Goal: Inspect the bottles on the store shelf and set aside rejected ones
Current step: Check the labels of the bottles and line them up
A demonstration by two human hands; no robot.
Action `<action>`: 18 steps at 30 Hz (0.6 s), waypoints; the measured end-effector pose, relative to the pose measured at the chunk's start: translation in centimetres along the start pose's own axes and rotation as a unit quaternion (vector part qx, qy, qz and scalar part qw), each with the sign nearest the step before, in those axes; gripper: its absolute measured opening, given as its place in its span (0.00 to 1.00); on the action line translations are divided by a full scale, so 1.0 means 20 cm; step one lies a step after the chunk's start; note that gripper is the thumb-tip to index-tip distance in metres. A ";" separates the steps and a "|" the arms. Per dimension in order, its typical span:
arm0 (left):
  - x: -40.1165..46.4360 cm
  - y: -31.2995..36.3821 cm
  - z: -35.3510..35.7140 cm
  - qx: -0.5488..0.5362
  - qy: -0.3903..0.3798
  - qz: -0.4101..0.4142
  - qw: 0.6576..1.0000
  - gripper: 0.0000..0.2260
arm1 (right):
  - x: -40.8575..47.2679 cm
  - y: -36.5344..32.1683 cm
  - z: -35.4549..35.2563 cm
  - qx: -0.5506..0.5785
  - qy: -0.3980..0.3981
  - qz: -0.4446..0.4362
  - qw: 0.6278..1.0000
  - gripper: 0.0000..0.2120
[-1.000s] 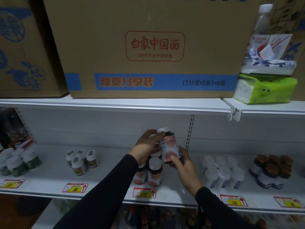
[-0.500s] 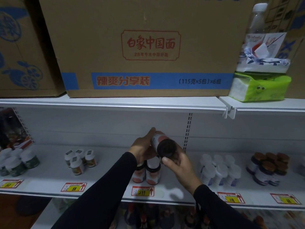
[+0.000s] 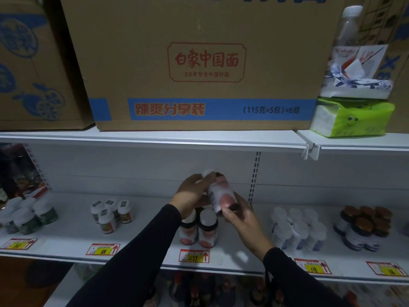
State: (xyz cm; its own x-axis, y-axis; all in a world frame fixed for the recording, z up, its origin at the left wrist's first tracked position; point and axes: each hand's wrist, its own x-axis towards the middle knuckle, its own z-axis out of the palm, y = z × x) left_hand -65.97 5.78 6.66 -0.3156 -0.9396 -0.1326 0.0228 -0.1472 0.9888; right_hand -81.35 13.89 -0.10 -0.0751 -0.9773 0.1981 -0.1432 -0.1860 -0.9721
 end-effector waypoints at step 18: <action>-0.10 -0.07 0.02 0.187 -0.065 0.218 0.956 0.24 | 0.06 0.08 -0.04 -0.064 0.024 -0.019 0.997 0.31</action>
State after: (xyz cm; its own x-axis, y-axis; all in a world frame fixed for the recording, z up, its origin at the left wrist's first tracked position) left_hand -65.81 7.93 5.58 -0.4692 -0.8362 0.2838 -0.1532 0.3936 0.9064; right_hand -82.42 12.57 -1.25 -0.1145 -0.9632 0.2433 -0.2717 -0.2052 -0.9403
